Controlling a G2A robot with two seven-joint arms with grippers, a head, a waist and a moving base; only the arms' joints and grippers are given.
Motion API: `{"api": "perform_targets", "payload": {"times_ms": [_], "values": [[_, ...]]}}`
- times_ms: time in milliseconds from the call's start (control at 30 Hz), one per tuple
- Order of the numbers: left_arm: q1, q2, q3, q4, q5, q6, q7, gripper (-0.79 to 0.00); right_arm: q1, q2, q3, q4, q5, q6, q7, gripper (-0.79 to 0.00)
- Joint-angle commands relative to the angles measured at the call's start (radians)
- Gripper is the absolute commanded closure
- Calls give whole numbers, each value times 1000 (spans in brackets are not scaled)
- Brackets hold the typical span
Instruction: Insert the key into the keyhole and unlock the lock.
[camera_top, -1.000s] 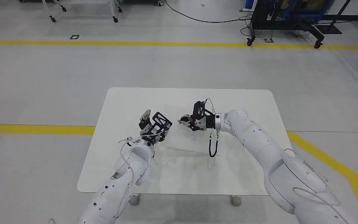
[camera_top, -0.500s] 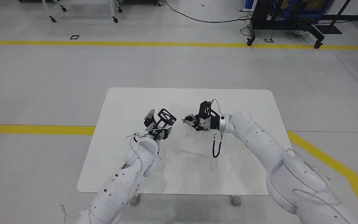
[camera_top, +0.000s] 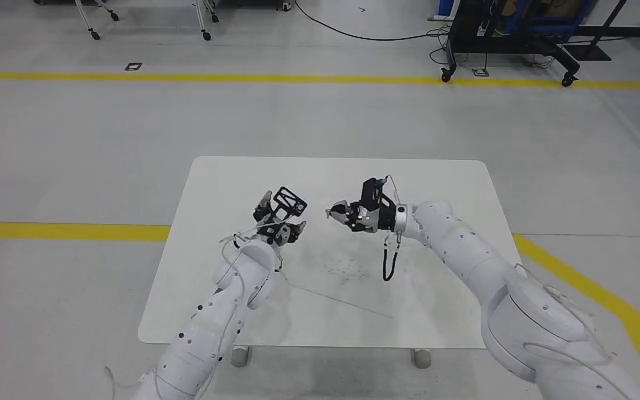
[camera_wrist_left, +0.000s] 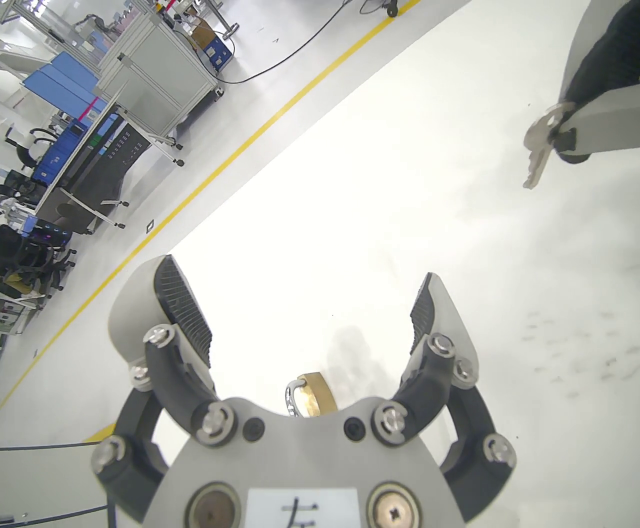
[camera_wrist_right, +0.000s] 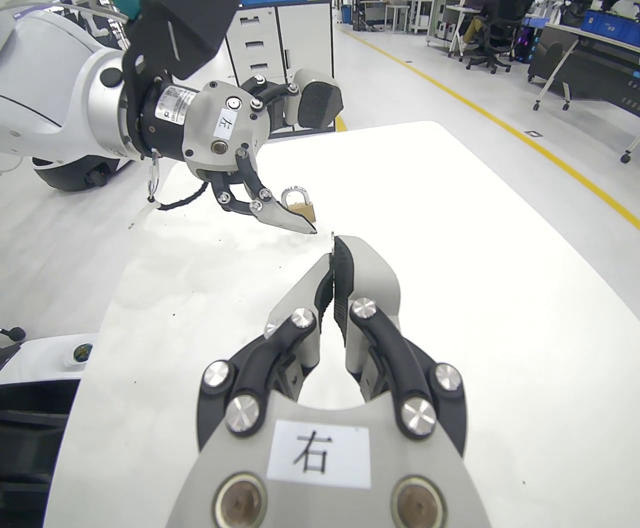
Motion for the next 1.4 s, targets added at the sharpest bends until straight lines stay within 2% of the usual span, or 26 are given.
{"api": "perform_targets", "payload": {"times_ms": [0, 133, 633, 700, 767, 800, 900, 967, 1000, 1033, 1067, 1100, 1367], "values": [[29, 9, -68, -53, -103, -51, 29, -785, -6, 12, -2, -30, 30, 0, 1, 0], [106, 38, -237, -163, -269, -236, 79, -785, -33, 51, -1, -139, 110, 0, 1, 0], [107, 38, -235, -165, -275, -238, 84, -785, -33, 51, -1, -139, 110, 0, 1, 0], [114, 37, -240, -175, -330, -260, 118, -785, -33, 51, -1, -139, 110, 0, 1, 0], [124, 37, -283, -188, -375, -217, 166, -785, -36, 51, 0, -142, 114, 2, 3, 0], [138, 38, -307, -190, -444, -229, 193, -785, -51, 51, 6, -172, 136, 0, 1, 0], [168, 45, -406, -188, -688, -343, 223, -785, -87, 63, 2, -228, 200, 0, 1, 0], [181, 50, -446, -169, -930, -480, 186, -785, -107, 72, -19, -262, 267, 0, 2, 0], [180, 53, -452, -150, -1062, -561, 126, -785, -113, 78, -36, -283, 305, 0, 8, 0], [171, 59, -452, -121, -1188, -626, 33, -785, -118, 84, -56, -307, 351, 0, 12, 0], [151, 66, -448, -84, -1300, -645, -86, -785, -122, 91, -82, -338, 404, 0, 19, 0], [142, 68, -446, -72, -1336, -642, -129, -785, -124, 94, -92, -352, 423, 0, 21, 0], [142, 68, -446, -72, -1336, -642, -129, -785, -124, 94, -92, -352, 423, 0, 21, 0]]}}
